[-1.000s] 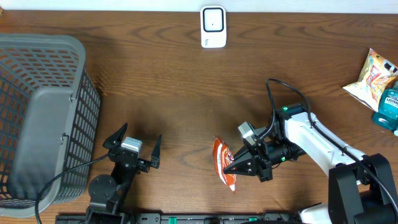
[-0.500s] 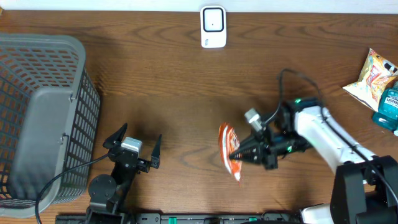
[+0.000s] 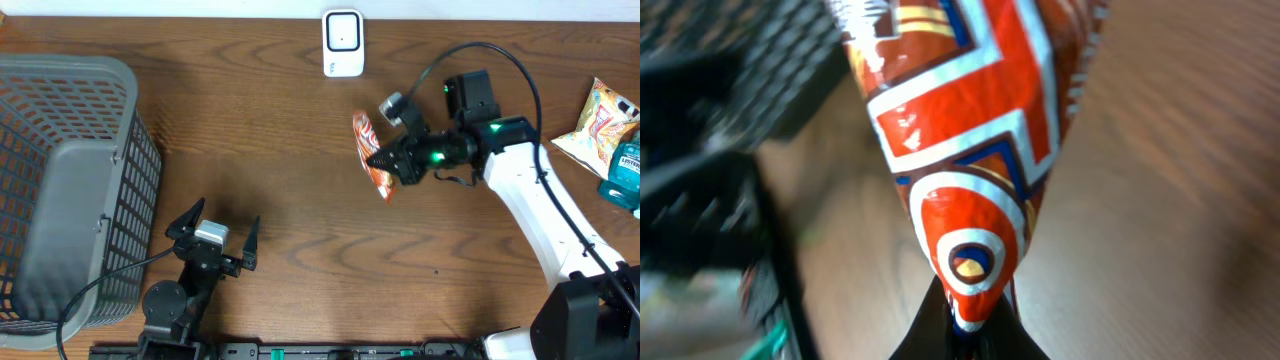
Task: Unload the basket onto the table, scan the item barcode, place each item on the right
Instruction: 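Raise the snack bar up to the white scanner window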
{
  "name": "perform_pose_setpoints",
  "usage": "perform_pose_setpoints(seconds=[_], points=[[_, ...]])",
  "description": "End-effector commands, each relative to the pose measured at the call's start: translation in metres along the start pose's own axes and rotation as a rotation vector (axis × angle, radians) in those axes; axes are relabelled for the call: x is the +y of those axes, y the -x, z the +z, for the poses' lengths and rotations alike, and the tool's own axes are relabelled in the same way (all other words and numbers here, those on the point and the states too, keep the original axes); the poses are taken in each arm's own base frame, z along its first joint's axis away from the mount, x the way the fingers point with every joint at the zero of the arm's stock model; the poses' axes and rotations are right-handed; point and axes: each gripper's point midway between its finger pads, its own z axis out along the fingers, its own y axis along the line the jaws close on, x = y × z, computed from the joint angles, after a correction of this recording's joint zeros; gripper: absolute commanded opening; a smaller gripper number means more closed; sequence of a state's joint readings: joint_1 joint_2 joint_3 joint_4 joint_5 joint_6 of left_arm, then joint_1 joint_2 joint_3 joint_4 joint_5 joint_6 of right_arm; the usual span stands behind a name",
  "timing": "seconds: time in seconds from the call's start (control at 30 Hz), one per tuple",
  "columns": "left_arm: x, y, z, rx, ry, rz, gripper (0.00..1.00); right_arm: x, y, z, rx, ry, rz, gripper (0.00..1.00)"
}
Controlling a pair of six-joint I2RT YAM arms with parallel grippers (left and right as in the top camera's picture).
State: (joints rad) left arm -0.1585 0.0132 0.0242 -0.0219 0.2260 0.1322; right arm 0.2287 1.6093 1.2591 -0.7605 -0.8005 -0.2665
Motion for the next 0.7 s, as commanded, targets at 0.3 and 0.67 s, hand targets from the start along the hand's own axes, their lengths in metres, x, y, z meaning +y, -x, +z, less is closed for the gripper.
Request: perform_pose_setpoints(seconds=[0.3, 0.67], points=[[-0.002, -0.016, 0.001, 0.046, -0.011, 0.002, 0.99, -0.096, 0.075, 0.021, -0.042, -0.366, 0.309, 0.01], [-0.002, -0.016, 0.001, 0.046, -0.011, 0.002, 0.99, -0.173, 0.152, 0.069, -0.073, -0.449, 0.322, 0.01]])
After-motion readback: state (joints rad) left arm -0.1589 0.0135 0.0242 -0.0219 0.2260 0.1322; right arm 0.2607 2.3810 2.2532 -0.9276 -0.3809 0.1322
